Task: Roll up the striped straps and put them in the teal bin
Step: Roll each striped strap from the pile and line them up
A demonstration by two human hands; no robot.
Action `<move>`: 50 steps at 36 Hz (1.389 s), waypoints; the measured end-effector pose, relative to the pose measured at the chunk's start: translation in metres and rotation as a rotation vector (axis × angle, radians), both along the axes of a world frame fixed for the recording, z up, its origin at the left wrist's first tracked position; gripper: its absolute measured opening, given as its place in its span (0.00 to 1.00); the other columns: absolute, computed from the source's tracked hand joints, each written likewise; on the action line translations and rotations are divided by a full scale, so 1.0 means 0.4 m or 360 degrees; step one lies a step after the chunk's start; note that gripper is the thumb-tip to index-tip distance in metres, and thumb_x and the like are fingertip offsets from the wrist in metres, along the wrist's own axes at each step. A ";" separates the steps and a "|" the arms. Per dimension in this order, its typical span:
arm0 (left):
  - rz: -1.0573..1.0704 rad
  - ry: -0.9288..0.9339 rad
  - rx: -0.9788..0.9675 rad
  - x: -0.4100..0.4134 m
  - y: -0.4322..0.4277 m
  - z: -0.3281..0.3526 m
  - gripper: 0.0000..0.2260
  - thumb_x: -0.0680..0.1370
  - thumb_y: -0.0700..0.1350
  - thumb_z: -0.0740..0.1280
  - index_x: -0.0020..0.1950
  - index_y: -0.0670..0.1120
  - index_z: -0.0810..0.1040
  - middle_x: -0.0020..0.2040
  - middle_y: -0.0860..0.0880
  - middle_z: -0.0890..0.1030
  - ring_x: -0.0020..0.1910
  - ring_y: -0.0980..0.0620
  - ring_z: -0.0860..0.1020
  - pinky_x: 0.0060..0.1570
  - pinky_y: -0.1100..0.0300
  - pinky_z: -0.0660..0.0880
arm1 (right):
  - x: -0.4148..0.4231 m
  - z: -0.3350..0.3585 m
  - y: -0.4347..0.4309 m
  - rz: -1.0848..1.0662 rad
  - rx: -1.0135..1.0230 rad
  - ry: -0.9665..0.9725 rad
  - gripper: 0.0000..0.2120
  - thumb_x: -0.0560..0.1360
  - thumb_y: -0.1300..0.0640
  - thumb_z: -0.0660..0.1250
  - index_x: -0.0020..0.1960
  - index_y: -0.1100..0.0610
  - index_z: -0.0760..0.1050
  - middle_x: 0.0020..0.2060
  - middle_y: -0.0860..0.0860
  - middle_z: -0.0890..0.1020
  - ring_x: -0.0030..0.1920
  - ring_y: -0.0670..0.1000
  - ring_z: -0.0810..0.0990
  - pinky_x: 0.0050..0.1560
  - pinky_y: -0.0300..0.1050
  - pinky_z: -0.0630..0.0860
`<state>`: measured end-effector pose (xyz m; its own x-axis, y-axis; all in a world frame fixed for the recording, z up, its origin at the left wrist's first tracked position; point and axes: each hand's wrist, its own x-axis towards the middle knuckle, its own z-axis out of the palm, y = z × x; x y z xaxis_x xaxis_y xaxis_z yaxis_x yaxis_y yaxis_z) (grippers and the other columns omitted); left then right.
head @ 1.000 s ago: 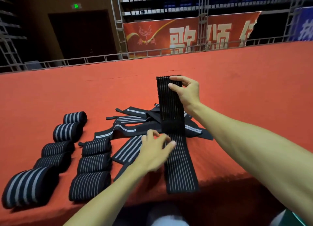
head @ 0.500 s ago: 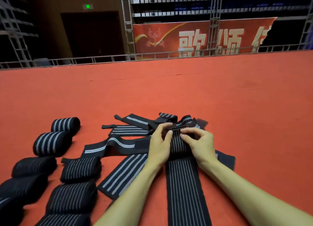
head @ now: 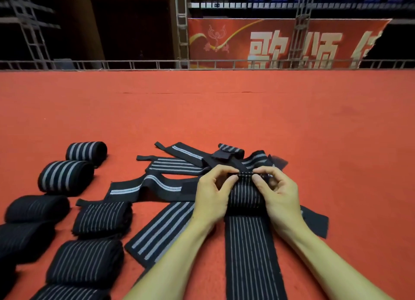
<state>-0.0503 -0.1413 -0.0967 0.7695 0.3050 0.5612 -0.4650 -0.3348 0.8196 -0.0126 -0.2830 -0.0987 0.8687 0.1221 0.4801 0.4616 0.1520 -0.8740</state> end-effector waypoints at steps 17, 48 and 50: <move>-0.0031 0.0189 -0.0371 -0.025 -0.014 0.010 0.08 0.78 0.38 0.70 0.40 0.47 0.81 0.36 0.55 0.82 0.38 0.61 0.79 0.44 0.67 0.74 | -0.021 0.009 -0.009 0.0055 -0.0050 -0.0029 0.14 0.75 0.70 0.70 0.43 0.51 0.83 0.45 0.52 0.86 0.49 0.51 0.84 0.54 0.46 0.78; -0.0052 0.0031 -0.0217 -0.030 -0.010 0.017 0.16 0.76 0.36 0.72 0.58 0.53 0.80 0.54 0.52 0.84 0.55 0.54 0.81 0.60 0.59 0.76 | -0.023 0.018 -0.015 0.0061 0.0042 0.0177 0.17 0.74 0.67 0.72 0.59 0.53 0.75 0.47 0.56 0.86 0.46 0.55 0.86 0.46 0.46 0.82; -0.0049 0.0032 -0.0211 -0.031 -0.010 0.019 0.17 0.75 0.35 0.72 0.58 0.54 0.80 0.54 0.53 0.84 0.55 0.54 0.81 0.59 0.61 0.75 | -0.026 0.021 -0.017 0.0078 0.0012 0.0193 0.15 0.74 0.67 0.71 0.58 0.53 0.76 0.43 0.56 0.87 0.43 0.54 0.87 0.44 0.46 0.82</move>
